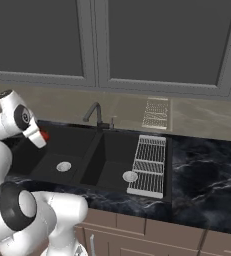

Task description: Turn on the sink faucet. Then move the bell pepper from the counter to the sink. Turn off the sink. Move the vegetable from the sink to the pot next to the stove. Finally move the pot to the rear left burner.

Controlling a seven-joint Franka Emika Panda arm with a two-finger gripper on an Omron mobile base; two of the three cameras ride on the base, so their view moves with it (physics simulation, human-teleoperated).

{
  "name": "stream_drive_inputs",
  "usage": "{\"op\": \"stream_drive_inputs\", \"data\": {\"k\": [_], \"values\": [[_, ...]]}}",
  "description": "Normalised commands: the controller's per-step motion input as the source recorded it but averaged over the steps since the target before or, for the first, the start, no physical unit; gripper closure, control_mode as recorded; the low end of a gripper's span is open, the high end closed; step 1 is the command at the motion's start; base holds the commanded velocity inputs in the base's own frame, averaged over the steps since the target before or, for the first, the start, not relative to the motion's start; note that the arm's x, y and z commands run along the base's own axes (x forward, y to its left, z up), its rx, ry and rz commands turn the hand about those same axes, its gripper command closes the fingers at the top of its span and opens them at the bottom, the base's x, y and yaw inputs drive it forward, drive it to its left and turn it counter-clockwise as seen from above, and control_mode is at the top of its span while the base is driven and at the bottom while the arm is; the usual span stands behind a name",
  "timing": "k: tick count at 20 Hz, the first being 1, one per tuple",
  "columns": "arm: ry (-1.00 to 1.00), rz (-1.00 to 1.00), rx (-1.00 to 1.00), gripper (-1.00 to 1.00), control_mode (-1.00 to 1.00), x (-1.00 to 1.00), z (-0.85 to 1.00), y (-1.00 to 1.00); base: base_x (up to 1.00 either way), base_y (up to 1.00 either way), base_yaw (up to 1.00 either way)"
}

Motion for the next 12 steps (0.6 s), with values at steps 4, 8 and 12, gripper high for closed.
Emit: {"op": "stream_drive_inputs", "data": {"k": [4, 8, 12], "values": [[0.00, 0.15, -0.03, 1.00, -1.00, -0.50, 0.24, -0.08, 0.00, 0.00, 0.00], [0.00, 0.18, -0.02, 1.00, -1.00, -0.47, 0.19, -0.10, 0.00, 0.00, 0.00], [0.00, 0.22, -0.01, 1.00, -1.00, -0.40, 0.19, -0.10, 0.00, 0.00, 0.00]]}}
